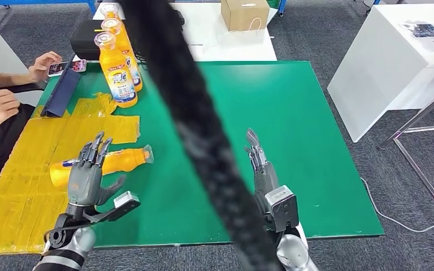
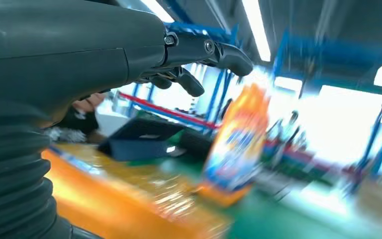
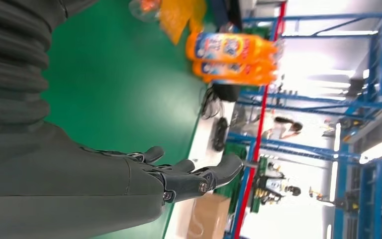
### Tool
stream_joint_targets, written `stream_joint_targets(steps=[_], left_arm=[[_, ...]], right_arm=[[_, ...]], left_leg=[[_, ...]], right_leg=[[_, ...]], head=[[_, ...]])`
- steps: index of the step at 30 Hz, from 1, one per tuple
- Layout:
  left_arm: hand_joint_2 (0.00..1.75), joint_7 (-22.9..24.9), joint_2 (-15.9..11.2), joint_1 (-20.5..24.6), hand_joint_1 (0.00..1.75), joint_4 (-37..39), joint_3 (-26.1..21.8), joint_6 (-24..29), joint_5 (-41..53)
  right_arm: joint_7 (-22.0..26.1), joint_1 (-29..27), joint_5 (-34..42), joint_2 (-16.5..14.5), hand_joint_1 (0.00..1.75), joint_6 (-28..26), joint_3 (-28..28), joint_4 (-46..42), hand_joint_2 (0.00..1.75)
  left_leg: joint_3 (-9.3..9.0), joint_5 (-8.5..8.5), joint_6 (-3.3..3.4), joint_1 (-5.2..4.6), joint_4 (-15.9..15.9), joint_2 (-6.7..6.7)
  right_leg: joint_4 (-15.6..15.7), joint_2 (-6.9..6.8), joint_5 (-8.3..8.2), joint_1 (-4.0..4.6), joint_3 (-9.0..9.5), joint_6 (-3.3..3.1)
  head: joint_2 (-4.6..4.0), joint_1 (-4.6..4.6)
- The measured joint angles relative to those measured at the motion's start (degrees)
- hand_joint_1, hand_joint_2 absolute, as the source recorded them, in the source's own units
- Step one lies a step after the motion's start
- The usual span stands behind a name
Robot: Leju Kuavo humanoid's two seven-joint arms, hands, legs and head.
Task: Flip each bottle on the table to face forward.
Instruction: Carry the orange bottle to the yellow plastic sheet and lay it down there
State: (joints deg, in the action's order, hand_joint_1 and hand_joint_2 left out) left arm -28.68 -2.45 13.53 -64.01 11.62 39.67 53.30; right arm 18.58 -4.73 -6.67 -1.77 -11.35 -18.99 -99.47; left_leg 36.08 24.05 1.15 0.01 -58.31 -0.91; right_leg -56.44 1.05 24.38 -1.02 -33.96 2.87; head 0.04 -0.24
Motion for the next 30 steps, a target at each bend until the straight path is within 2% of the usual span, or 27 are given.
stream_joint_targets(steps=[3,5,12,14,18,20,25,30], left_arm=[[1.75,-1.5,0.8,-5.4,0.0,-10.8,1.3,-1.8,-10.4],[1.75,-1.5,1.0,-7.8,0.0,-15.7,2.1,-2.4,-12.4],[1.75,-2.6,1.1,-10.9,0.0,-23.4,3.0,-4.1,-15.4],[1.75,-4.1,1.2,-12.3,0.0,-25.5,3.5,-8.3,-20.9],[1.75,-4.5,2.4,-16.3,0.0,-29.5,4.5,-24.8,-40.0],[1.75,-3.9,3.2,-17.8,0.0,-30.0,5.0,-29.6,-44.9],[1.75,-0.9,4.4,-20.1,0.0,-29.7,5.5,-36.2,-53.2],[1.75,2.0,4.7,-22.0,0.0,-28.1,5.6,-37.5,-56.1]], right_arm=[[0.5,-2.0,-1.4,0.5,0.0,-1.1,0.6,-0.3,1.75],[0.6,-2.9,-1.7,0.7,0.0,-1.3,0.9,-0.3,1.75],[0.5,-3.8,-2.9,1.2,0.0,-1.6,1.2,-0.3,1.75],[0.4,-4.5,-4.2,1.5,0.0,-1.8,1.3,-0.3,1.75],[1.7,-6.6,-4.8,1.6,0.0,-2.2,2.2,-0.3,1.75],[2.3,-7.5,-4.6,1.6,0.0,-2.1,2.6,-0.3,1.75],[3.1,-9.7,-1.2,1.4,0.0,-0.7,3.5,-0.3,1.75],[3.1,-12.6,-0.5,0.5,0.0,-1.7,4.9,-0.3,1.75]], left_leg=[[0.0,0.06,-0.02,0.0,0.0,0.0],[0.01,0.07,-0.03,0.01,0.0,0.0],[-0.05,0.04,-0.03,0.06,0.0,0.01],[-0.07,0.04,-0.03,0.05,0.0,0.0],[-0.05,0.07,-0.02,0.03,0.0,-0.02],[-0.04,0.11,-0.02,0.01,0.0,-0.01],[-0.04,0.16,-0.03,0.0,0.0,0.0],[-0.06,0.15,-0.03,0.05,0.0,0.0]], right_leg=[[0.0,0.0,0.03,0.01,-0.02,-0.01],[0.0,0.0,0.05,0.01,-0.02,-0.03],[0.0,0.0,0.03,0.04,0.02,-0.04],[0.0,0.0,0.03,0.04,0.04,-0.04],[0.0,-0.01,0.05,0.02,0.04,-0.04],[0.0,-0.01,0.06,0.01,0.03,-0.04],[0.0,-0.01,0.07,0.01,0.01,-0.05],[0.0,-0.01,0.08,0.04,0.01,-0.05]], head=[[0.0,0.0],[0.0,0.0],[0.0,0.0],[0.0,0.0],[0.0,0.0],[0.0,0.01],[0.0,0.0],[0.0,0.0]])
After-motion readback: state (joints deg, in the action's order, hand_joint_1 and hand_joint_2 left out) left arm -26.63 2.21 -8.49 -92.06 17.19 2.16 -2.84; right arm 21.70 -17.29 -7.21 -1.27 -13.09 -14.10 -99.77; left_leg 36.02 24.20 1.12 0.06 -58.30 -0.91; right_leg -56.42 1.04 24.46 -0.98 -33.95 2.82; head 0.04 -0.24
